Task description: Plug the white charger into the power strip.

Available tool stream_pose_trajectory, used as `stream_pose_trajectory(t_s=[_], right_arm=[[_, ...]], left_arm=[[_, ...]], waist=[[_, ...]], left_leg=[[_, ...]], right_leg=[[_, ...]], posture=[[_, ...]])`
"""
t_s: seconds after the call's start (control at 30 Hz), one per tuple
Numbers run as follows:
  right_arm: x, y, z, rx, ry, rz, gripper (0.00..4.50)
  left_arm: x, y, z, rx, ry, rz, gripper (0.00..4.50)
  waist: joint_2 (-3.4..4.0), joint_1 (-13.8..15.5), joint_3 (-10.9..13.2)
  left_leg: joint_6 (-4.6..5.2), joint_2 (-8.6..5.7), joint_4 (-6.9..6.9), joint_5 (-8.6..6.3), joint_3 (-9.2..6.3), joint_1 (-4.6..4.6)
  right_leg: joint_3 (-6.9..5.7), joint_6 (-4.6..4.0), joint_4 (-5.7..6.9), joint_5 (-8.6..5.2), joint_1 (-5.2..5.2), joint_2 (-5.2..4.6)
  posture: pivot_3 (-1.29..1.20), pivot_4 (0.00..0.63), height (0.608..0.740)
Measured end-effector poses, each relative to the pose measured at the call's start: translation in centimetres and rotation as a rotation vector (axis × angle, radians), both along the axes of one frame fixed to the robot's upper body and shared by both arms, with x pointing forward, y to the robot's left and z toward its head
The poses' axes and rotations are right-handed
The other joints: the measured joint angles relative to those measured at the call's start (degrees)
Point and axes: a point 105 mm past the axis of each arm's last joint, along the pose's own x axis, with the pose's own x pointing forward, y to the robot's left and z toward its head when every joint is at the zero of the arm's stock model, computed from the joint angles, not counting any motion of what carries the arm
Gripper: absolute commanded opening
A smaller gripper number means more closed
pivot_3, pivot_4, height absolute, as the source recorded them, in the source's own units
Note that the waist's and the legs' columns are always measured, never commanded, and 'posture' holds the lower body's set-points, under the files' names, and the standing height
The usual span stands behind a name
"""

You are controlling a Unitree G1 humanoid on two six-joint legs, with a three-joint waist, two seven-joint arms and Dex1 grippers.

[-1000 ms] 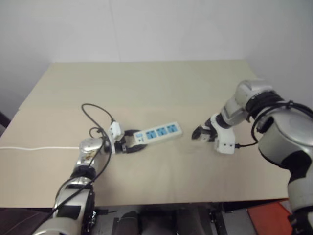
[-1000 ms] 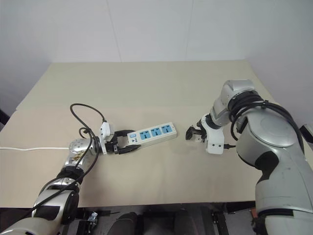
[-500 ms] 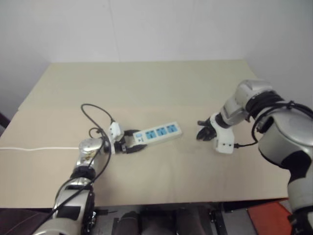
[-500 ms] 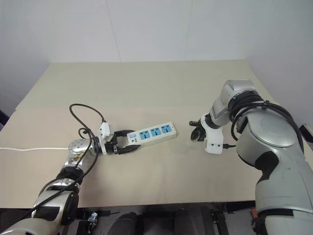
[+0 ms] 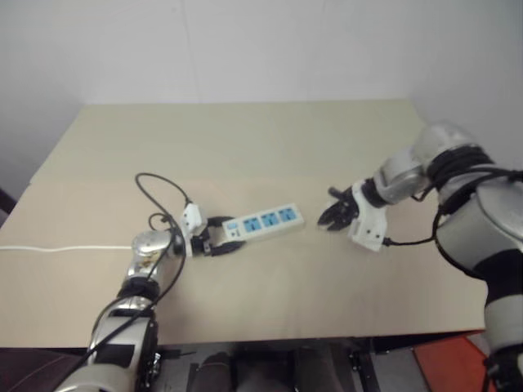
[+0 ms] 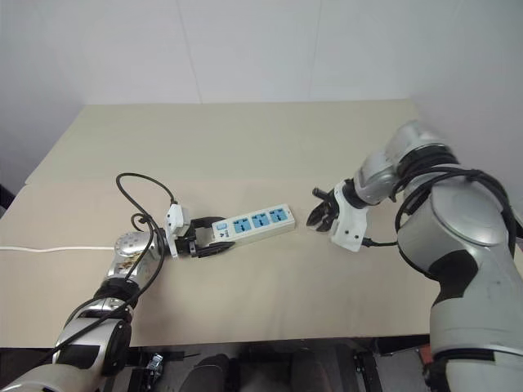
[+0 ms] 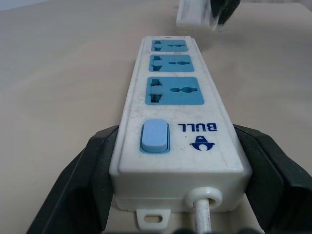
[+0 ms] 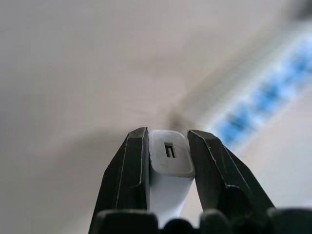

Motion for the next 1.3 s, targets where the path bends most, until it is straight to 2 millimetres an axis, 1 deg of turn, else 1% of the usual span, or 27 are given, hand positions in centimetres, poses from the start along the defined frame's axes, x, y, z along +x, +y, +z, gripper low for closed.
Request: stream_pose_trajectory(t_s=[0.03,0.07,0.1,0.13,0.23,0.33,0.4,0.5,0.67,0.77,0.87,0.93,1.1,1.3], right_arm=[[0.2,-0.1,0.8,0.073,0.000,-0.050,1.06],[0.6,-0.3,2.0,0.177,0.007,-0.136,1.06],[0.8,-0.5,2.5,0.230,0.012,-0.178,1.06],[0.8,-0.9,3.7,0.352,0.049,-0.272,1.06],[0.8,-1.4,5.2,0.572,0.158,-0.395,1.06],[1.5,-1.1,6.1,0.754,0.320,-0.454,1.06],[1.5,-0.8,6.4,0.857,0.439,-0.451,1.06],[1.5,-0.1,6.0,0.975,0.598,-0.432,1.06],[1.3,1.5,5.2,1.066,0.840,-0.385,1.06],[1.0,2.7,3.9,1.054,0.961,-0.375,1.06],[1.1,3.7,3.1,1.056,1.088,-0.397,1.06],[1.2,4.3,2.9,1.056,1.121,-0.401,1.06],[1.0,5.6,2.5,1.059,1.130,-0.368,1.06],[0.0,6.6,0.4,1.056,1.169,-0.323,1.06]], left_arm=[[0.0,0.0,0.0,0.001,0.003,-0.001,3.26],[-0.1,0.0,0.0,0.001,0.007,-0.007,3.26],[-0.1,0.0,0.0,0.002,0.008,-0.013,3.26],[-0.2,-0.1,-0.1,0.006,0.010,-0.027,3.26],[-0.5,-0.3,-0.1,0.003,0.020,-0.059,3.26],[-1.0,-0.8,-0.1,0.012,0.038,-0.123,3.26],[-1.2,-1.4,-0.1,0.022,0.046,-0.172,3.26],[-1.5,-1.9,-0.1,0.034,0.063,-0.241,3.26],[-2.0,-2.4,0.0,0.060,0.075,-0.325,3.26],[-2.0,-2.5,0.0,0.069,0.073,-0.338,3.26],[-2.0,-2.5,0.0,0.069,0.076,-0.342,3.26],[-2.0,-2.5,0.0,0.071,0.071,-0.343,3.26],[-2.0,-2.5,-0.1,0.072,0.065,-0.343,3.26],[-2.1,-2.5,-0.1,0.074,0.065,-0.343,3.26]], waist=[[0.00,-0.1,0.0],[0.00,-0.1,0.0],[0.00,-0.2,0.0],[0.00,-0.2,0.0],[-0.01,-0.3,0.0],[-0.03,-0.7,0.0],[-0.05,-0.7,0.0],[-0.08,-0.7,0.0],[-0.08,-0.7,0.1],[-0.09,-0.6,0.1],[-0.09,-0.6,0.1],[-0.09,-0.6,0.1],[-0.09,-0.6,0.1],[-0.09,-0.7,0.1]], left_leg=[[0.00,0.00,0.00,0.00,0.01,0.01],[0.00,-0.01,0.00,0.00,0.04,0.01],[0.00,0.01,-0.01,0.00,0.04,0.02],[0.00,0.02,-0.05,0.00,0.05,0.03],[0.00,0.07,-0.13,0.00,0.03,0.14],[0.00,0.05,-0.14,-0.01,0.03,0.28],[-0.01,0.04,-0.15,-0.01,-0.03,0.38],[-0.01,0.03,-0.15,-0.02,-0.05,0.37],[-0.06,0.04,-0.16,-0.04,-0.06,0.27],[-0.12,0.04,-0.16,-0.08,-0.07,0.23],[-0.14,0.03,-0.16,-0.09,-0.07,0.19],[-0.15,0.04,-0.16,-0.09,-0.09,0.19],[-0.16,0.04,-0.16,-0.10,-0.09,0.19],[-0.16,0.03,-0.16,-0.10,-0.09,0.19]], right_leg=[[0.01,0.00,-0.01,0.00,0.02,-0.01],[0.01,0.00,-0.01,0.00,0.03,0.00],[0.01,0.00,-0.02,0.00,0.04,0.00],[0.00,0.00,-0.04,0.00,0.04,0.00],[-0.05,-0.01,-0.21,0.01,0.23,0.04],[-0.03,0.02,-0.27,0.02,0.43,0.02],[-0.10,0.02,-0.33,0.01,0.58,0.02],[-0.13,0.02,-0.37,0.01,0.62,0.01],[-0.14,0.03,-0.34,0.01,0.55,0.01],[-0.16,0.04,-0.29,0.02,0.55,0.01],[-0.15,0.06,-0.28,0.03,0.54,0.00],[-0.17,0.06,-0.28,0.03,0.54,0.00],[-0.19,0.06,-0.28,0.03,0.54,0.01],[-0.19,0.07,-0.27,0.03,0.54,0.02]], posture=[[0.00,0.150,0.740],[0.00,0.150,0.740],[0.00,0.150,0.740],[0.00,0.150,0.740],[0.00,0.150,0.740],[0.00,0.150,0.740],[0.00,0.150,0.740],[0.00,0.150,0.740],[0.00,0.150,0.740],[0.00,0.150,0.740],[0.00,0.150,0.740],[0.00,0.150,0.740],[0.00,0.150,0.740],[0.00,0.150,0.740]])
